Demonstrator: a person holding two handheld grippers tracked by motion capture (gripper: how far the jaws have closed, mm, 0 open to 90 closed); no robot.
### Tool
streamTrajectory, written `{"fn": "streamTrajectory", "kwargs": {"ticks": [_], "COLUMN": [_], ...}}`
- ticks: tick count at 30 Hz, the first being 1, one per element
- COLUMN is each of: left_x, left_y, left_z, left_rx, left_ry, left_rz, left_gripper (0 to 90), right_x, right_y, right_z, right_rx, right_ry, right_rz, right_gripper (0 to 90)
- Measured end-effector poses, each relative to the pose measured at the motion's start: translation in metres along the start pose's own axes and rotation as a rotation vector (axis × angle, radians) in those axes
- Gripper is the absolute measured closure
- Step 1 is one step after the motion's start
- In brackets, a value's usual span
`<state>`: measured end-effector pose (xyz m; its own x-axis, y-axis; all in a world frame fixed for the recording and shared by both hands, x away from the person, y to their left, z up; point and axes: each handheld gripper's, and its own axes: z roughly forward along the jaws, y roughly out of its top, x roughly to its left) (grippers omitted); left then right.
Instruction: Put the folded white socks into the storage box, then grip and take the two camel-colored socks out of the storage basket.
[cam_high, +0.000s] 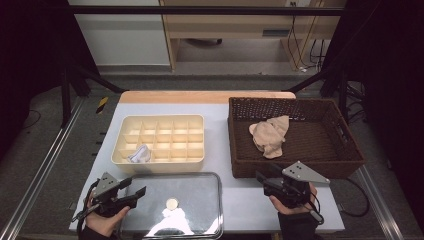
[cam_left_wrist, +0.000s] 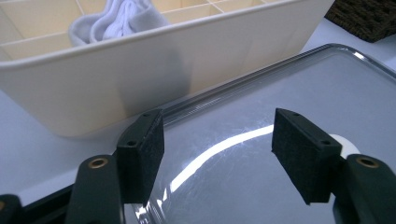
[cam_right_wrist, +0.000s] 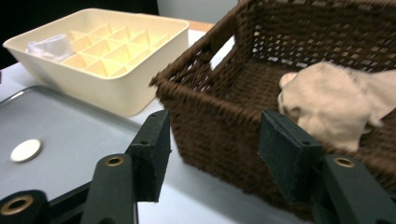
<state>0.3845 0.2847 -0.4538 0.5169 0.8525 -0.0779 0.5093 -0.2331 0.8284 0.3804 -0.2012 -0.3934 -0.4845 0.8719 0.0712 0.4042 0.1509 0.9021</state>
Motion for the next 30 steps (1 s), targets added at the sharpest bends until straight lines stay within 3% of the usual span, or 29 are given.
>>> {"fn": "streamTrajectory", "kwargs": {"ticks": [4,9,23,30], "left_x": [0.002,0.006,0.009,0.012], "left_y": [-0.005,-0.007,-0.010,-0.010], "left_z": [0.001,0.000,0.004,0.004], "left_rx": [0.019,0.004,0.020,0.014], "left_ry": [0.005,0.030,0.038,0.050], "left_rz": [-0.014,-0.035,-0.035,-0.039], "left_gripper": [31.7,30.1,29.7,29.7], "right_x": [-0.006,-0.017,-0.041,-0.054], "right_y": [0.011,0.026,0.061,0.082], "right_z": [0.003,0.009,0.030,0.044], "right_rx": [-0.009,-0.015,-0.035,-0.035], "right_ry": [-0.022,-0.055,-0.135,-0.151], "right_rz": [-0.008,0.001,0.004,0.007], "right_gripper": [43.1,42.1,38.2,37.5]}}
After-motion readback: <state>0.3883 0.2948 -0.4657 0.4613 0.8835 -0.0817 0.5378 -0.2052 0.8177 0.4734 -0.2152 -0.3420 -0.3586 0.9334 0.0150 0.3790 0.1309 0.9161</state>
